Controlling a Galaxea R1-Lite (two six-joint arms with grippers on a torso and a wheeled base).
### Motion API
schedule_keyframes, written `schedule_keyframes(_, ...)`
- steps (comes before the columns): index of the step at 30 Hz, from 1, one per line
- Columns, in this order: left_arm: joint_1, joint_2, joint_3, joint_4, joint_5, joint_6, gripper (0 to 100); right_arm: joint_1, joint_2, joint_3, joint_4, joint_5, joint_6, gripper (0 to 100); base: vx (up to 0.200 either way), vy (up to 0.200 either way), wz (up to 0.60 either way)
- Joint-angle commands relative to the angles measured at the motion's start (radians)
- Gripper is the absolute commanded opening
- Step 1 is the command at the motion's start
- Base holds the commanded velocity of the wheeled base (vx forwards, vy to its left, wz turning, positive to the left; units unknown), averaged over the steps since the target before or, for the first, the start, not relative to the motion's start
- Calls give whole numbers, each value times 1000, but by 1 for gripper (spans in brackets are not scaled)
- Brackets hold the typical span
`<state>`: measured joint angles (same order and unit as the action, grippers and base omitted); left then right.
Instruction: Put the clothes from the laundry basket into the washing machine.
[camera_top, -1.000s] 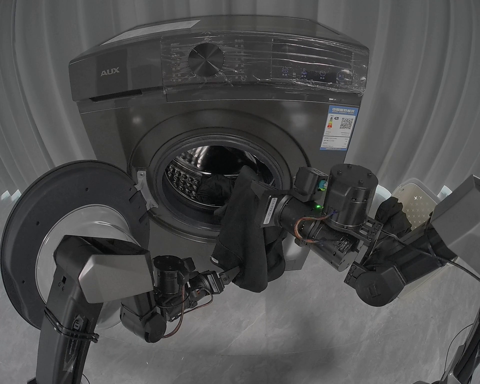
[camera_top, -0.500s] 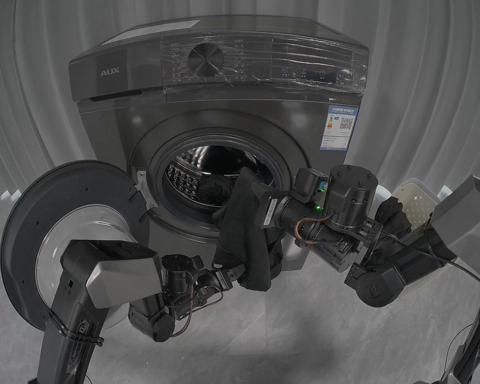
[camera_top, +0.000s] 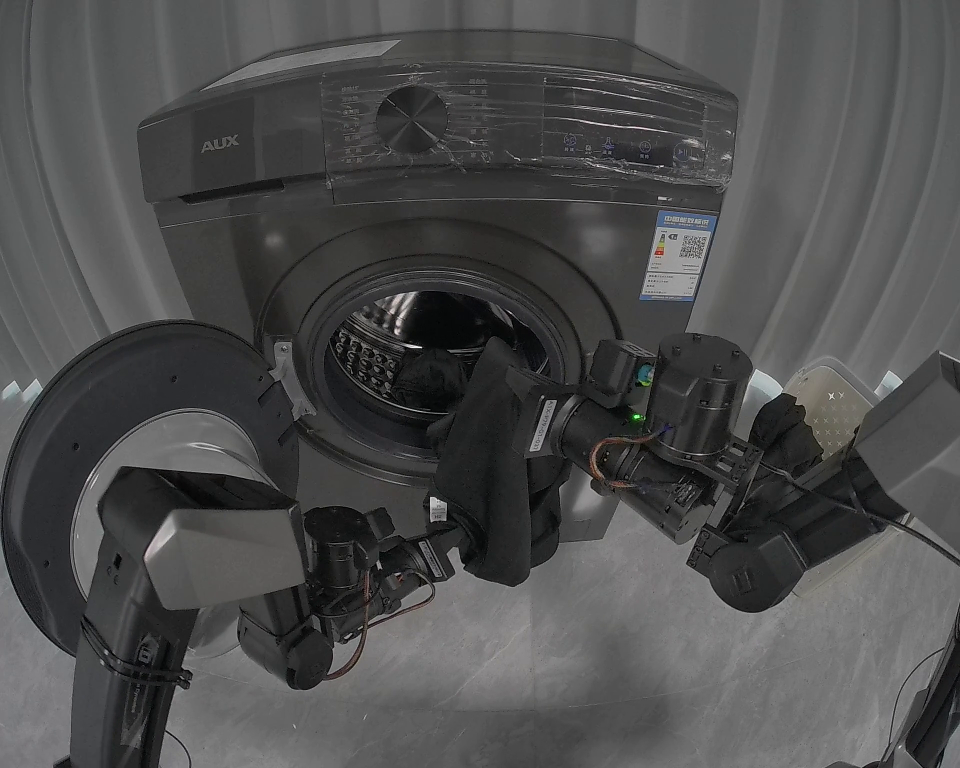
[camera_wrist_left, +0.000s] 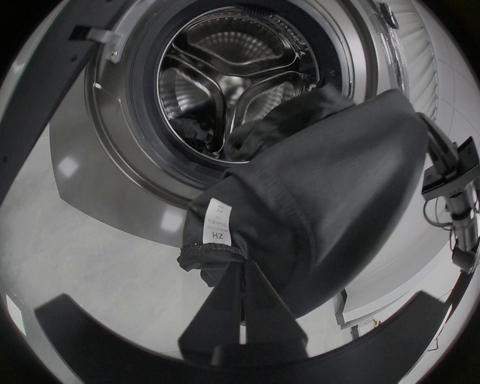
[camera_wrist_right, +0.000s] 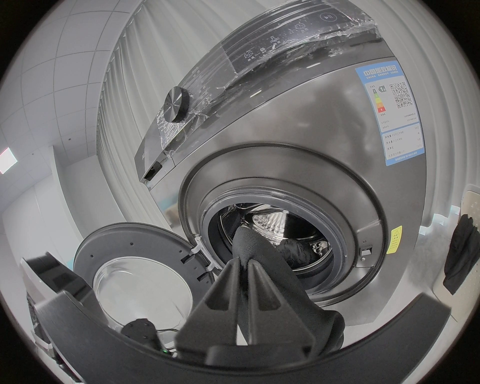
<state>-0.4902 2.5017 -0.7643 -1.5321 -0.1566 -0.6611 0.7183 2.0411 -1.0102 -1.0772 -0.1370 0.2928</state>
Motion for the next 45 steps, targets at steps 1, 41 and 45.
schedule_keyframes(1,7,-185,149,-17,-6,6,0,-5,19,-2,-3,0,3,0,0,0,0)
schedule_keyframes(41,94,-129,94,-19,-123,24,0,10,21,44,-56,-3,11,0,0,0,0)
schedule_keyframes(45,94,-83,74,-20,-103,49,0,10,19,41,-58,-4,11,0,0,0,0)
